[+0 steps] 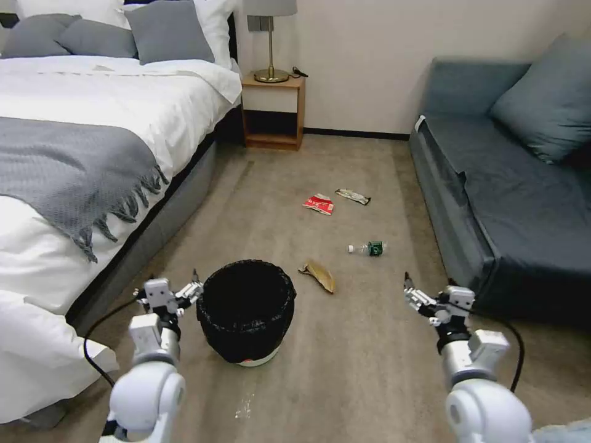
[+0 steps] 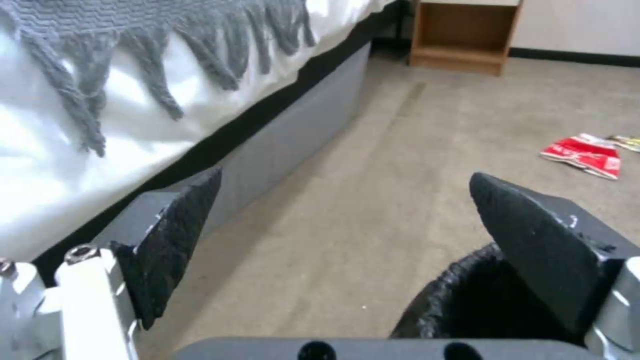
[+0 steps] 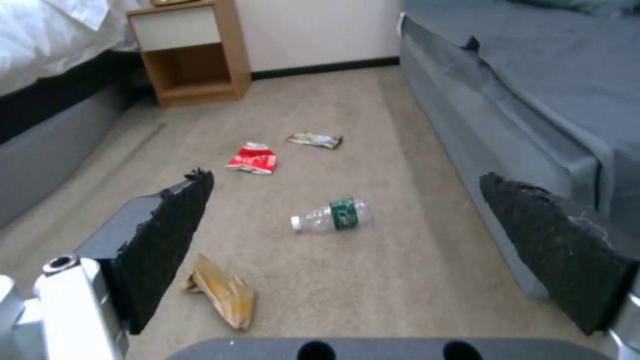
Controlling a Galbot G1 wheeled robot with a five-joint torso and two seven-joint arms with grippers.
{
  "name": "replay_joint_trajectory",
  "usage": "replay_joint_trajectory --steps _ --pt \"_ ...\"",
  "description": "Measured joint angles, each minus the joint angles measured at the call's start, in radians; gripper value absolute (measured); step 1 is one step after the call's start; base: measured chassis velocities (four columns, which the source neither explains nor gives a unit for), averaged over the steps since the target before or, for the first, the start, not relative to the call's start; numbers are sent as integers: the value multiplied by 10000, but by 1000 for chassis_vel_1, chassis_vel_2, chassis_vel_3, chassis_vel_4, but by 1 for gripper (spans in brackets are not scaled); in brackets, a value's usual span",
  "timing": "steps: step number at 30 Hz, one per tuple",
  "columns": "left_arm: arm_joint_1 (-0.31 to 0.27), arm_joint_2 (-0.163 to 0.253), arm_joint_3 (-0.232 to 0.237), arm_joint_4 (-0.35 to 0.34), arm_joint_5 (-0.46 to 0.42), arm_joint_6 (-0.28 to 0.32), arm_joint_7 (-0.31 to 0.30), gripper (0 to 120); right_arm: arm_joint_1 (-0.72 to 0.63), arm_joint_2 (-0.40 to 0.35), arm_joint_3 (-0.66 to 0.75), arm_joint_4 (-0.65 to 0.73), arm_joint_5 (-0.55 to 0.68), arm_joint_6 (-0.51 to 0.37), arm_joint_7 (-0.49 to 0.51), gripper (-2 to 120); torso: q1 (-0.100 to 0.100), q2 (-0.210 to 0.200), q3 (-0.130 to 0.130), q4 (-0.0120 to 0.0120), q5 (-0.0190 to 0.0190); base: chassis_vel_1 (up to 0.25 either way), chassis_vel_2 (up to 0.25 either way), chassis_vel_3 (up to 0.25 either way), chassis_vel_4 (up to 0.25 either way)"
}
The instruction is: Pick up the trash bin, then pick up the garbage on the floor and place it into the trash bin.
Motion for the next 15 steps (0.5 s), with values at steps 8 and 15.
replay_joint_trajectory --steps 8,15 --pt "-201 226 50 41 -446 300 -201 100 136 -671 530 1077 2028 -1699 932 100 0 0 0 6 -4 0 0 0 0" --pt "-570 937 199 469 -1370 590 -361 100 239 -1200 949 1924 3624 -3035 1661 100 0 0 0 1 -4 0 0 0 0"
